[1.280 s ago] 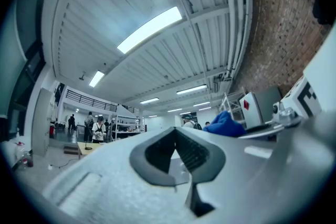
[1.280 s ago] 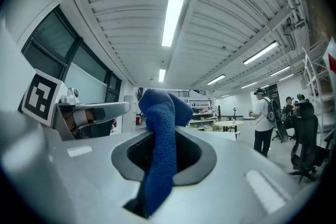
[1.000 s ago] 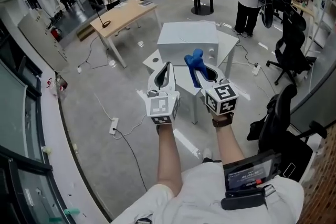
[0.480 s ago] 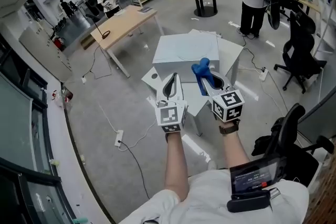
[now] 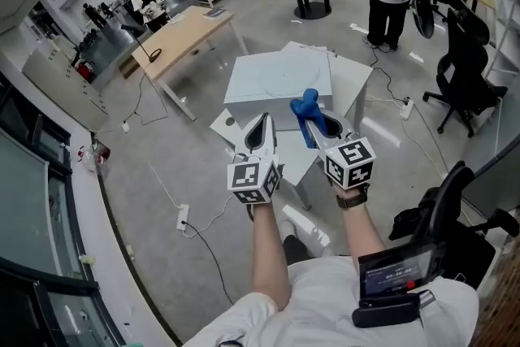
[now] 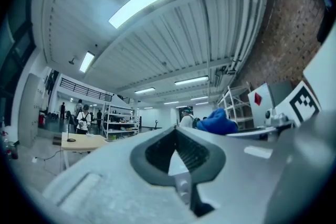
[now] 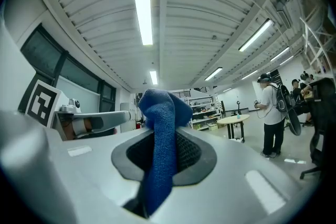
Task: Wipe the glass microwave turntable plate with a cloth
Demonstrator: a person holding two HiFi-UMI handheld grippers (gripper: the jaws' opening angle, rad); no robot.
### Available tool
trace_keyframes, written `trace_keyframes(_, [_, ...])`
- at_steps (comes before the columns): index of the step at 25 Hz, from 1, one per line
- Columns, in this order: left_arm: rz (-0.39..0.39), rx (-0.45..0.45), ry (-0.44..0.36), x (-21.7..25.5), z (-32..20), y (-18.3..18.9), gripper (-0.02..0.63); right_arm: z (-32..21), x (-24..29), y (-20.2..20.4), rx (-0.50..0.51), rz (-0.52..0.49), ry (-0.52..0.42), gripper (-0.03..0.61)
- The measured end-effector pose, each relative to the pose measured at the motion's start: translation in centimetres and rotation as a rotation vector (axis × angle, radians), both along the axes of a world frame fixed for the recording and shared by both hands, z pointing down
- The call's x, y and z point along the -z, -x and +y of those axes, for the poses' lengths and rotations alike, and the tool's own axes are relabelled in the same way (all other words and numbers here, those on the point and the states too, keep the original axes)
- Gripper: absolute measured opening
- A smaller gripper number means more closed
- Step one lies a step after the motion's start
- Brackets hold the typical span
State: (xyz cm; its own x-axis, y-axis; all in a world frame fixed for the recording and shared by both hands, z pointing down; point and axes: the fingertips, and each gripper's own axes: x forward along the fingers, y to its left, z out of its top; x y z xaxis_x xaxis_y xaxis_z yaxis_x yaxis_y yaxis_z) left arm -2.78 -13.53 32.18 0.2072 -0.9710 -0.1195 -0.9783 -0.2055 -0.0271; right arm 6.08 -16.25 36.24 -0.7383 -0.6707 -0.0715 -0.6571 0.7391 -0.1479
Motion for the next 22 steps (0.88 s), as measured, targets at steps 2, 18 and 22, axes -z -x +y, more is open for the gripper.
trace_keyframes(2, [0.003, -0.006, -0.01, -0.3, -0.9, 0.0, 0.002, -0.9, -0.5, -0.4, -0.016, 0.008, 0.001, 0.066])
trace_keyframes(18, [0.024, -0.137, -0.001, -0.3, -14.2, 3.2, 0.002, -12.7, 0.1, 1.6, -0.159, 0.057, -0.02, 0.066])
trace_keyframes(22, [-0.029, -0.108, -0.02, -0.4, -18.2, 6.4, 0.002, -16.1, 1.2, 3.5, -0.185, 0.058, -0.044, 0.066])
